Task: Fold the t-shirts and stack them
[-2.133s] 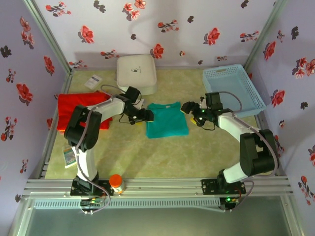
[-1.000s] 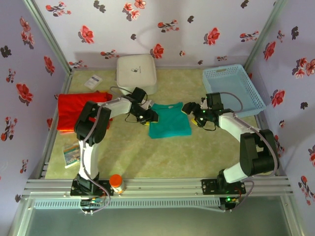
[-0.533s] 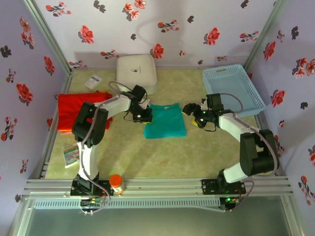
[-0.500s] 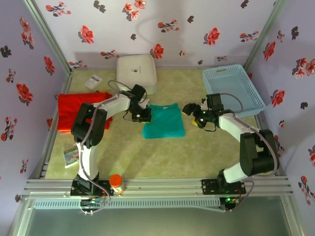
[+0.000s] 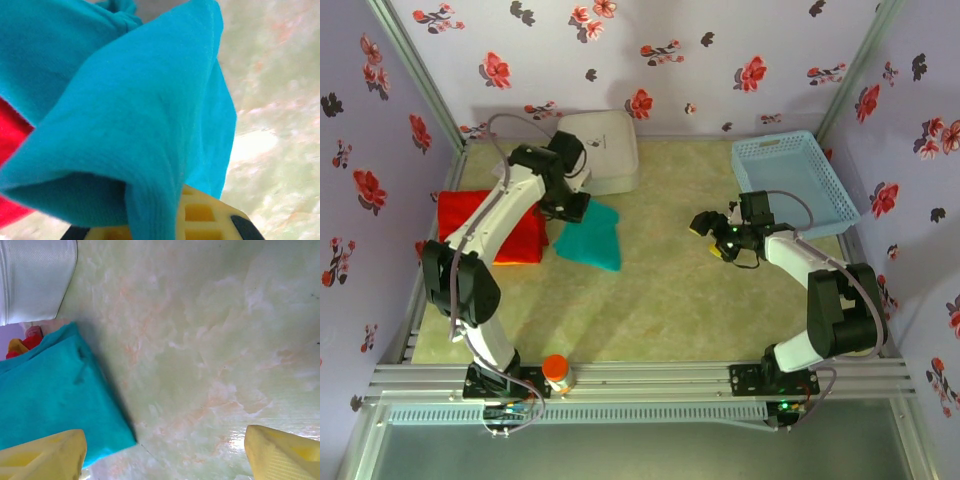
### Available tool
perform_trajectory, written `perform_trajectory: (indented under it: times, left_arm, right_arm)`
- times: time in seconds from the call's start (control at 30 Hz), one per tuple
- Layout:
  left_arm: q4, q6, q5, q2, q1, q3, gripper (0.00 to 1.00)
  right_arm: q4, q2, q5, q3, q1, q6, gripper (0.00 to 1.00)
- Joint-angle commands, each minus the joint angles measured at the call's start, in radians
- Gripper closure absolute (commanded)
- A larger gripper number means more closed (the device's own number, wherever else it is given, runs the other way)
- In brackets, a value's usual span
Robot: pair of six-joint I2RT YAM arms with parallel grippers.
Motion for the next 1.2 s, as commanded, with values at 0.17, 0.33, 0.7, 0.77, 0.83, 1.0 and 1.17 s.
perform_trajectory:
  times: [0.17, 0.33, 0.7, 0.77, 0.83, 1.0, 1.17]
  left_arm:
    - [-0.256, 0.145, -0.175, -0.08, 0.09, 0.186, 1.0]
    - [-0.287, 0.165, -0.162, -0.094, 0.139, 0.247, 1.0]
    - [-0.271, 0.199, -0.196, -0.088, 0.267, 0.294, 1.0]
    - [-0.258, 0.207, -0.193, -0.09, 0.292, 0.293, 1.0]
    - [-0.242, 0.212, -0.182, -0.09, 0.309, 0.283, 1.0]
    - [-0.191, 0.221, -0.154, -0.098, 0.348, 0.208, 1.0]
    - [-0.154, 0.221, -0.157, -0.095, 0.407, 0.171, 1.0]
  right_arm:
    - [0.01, -0.009, -0.025, 0.008, -0.007, -0.003, 0.18]
    - [0.023, 0.007, -0.028, 0.008, -0.006, 0.004, 0.18]
    - [-0.008, 0.03, -0.038, 0.04, -0.006, -0.009, 0.18]
    - [-0.014, 0.033, -0.036, 0.044, -0.007, -0.012, 0.18]
    - [-0.014, 0.042, -0.038, 0.046, -0.006, -0.013, 0.18]
    - [-0.007, 0.058, -0.042, 0.047, -0.005, -0.011, 0.18]
    - [-0.006, 0.059, -0.043, 0.045, -0.004, -0.012, 0.18]
